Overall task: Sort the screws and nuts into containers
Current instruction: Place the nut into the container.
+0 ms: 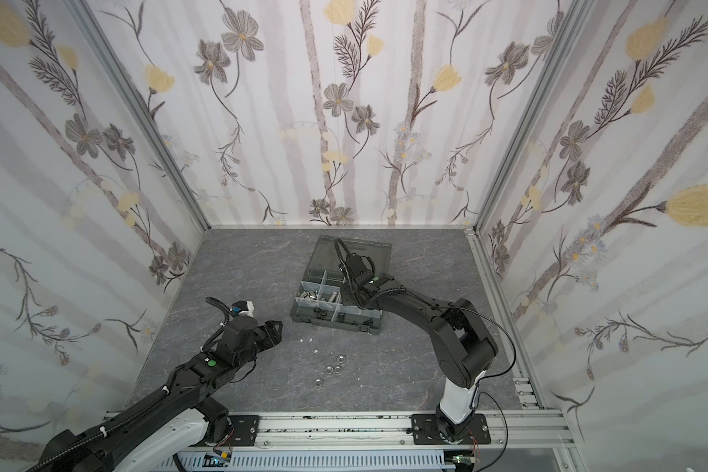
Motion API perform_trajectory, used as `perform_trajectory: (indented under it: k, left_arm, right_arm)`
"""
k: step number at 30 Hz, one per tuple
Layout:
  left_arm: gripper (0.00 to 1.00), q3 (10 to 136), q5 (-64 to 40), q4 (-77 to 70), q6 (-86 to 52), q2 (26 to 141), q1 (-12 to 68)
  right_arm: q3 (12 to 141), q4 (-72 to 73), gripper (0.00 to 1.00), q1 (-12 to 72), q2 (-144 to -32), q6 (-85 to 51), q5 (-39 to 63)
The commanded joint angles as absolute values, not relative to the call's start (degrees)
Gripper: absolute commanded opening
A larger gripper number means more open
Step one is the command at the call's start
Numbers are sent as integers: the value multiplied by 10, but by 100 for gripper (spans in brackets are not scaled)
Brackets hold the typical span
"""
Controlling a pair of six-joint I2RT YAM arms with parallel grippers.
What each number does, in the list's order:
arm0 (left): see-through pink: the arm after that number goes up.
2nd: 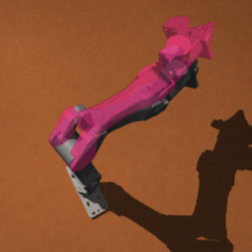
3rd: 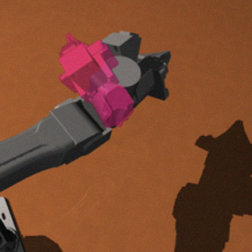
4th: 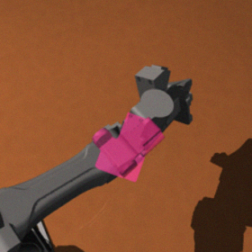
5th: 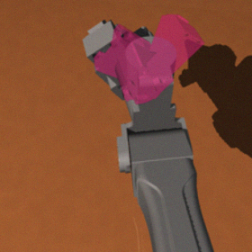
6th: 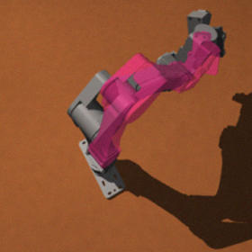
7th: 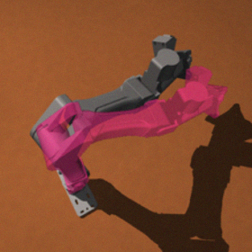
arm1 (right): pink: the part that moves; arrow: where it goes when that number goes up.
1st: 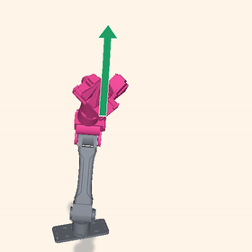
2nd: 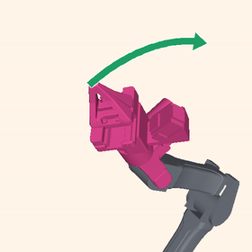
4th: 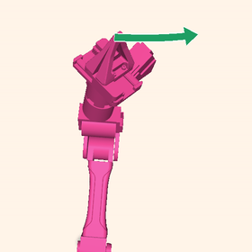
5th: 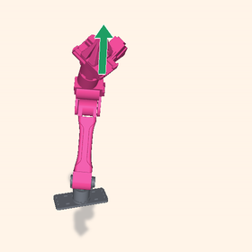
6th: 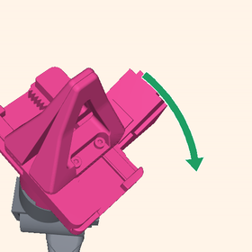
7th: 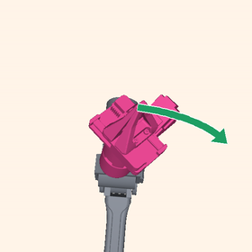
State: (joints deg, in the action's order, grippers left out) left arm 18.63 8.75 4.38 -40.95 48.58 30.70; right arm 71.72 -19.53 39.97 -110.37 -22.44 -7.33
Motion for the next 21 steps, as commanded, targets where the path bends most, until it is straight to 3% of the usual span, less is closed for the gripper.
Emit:
perform_trajectory:
  k: [1, 10, 21]
  left_arm:
    - [69, 185, 84, 31, -418, 485, 307]
    - [70, 185, 68, 31, -429, 487, 307]
    - [69, 230, -22, 35, -434, 542, 332]
  right_arm:
    - [722, -169, 34, 400, -1105, -222, -65]
    - [707, -171, 38, 398, -1080, -229, -59]
    - [617, -140, 38, 400, -972, -237, -53]
